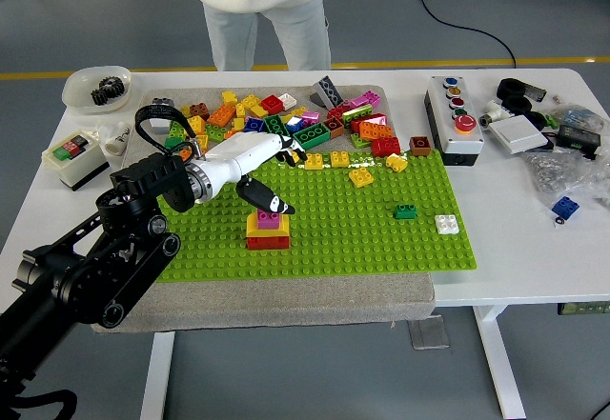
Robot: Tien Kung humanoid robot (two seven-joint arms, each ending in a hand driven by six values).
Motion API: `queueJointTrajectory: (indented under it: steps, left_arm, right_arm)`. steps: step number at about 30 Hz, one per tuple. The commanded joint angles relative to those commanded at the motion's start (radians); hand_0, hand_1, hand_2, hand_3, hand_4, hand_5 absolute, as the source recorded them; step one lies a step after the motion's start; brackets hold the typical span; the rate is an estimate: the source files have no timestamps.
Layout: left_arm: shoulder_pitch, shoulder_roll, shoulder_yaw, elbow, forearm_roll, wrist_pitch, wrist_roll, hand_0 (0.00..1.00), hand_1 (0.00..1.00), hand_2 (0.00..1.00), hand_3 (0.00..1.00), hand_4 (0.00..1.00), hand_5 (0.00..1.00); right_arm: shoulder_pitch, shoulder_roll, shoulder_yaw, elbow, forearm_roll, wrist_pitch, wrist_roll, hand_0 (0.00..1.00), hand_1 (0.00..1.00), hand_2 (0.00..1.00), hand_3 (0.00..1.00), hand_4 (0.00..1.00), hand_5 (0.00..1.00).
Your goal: Pick up the brick,pile it on top of brick,press brick,pick up the brick,pile it on top of brick,press brick
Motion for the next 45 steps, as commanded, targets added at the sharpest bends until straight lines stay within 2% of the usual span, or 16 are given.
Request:
queueJointTrajectory:
  steps: [18,32,40,45]
  left_arm:
    - [0.000,0.003,-0.004,0.005,0.006,-0.005,0.001,0.904,0.713,0.695,0.745,0.998,0.222]
    - [-0.002,0.007,-0.007,-0.023,-0.006,-0.020,0.004,0.906,0.714,0.695,0.743,0.998,0.222]
    - [0.000,0.011,-0.012,-0.071,-0.050,-0.041,0.007,0.907,0.713,0.694,0.744,0.998,0.224]
    - [0.005,0.019,-0.031,-0.126,-0.082,-0.055,0.013,0.910,0.711,0.690,0.730,0.998,0.242]
  right_arm:
    - [0.000,0.000,0.001,0.000,-0.003,0.000,0.000,0.742,0.648,0.712,0.599,0.817,0.380]
    - [0.002,-0.001,0.002,0.000,-0.002,0.000,0.001,0.741,0.648,0.712,0.599,0.816,0.380]
    - [0.001,-0.001,0.004,0.000,-0.004,0.000,0.000,0.742,0.647,0.712,0.598,0.816,0.379]
    - [0.001,-0.001,0.006,0.000,-0.004,-0.001,0.000,0.742,0.649,0.712,0.598,0.815,0.379]
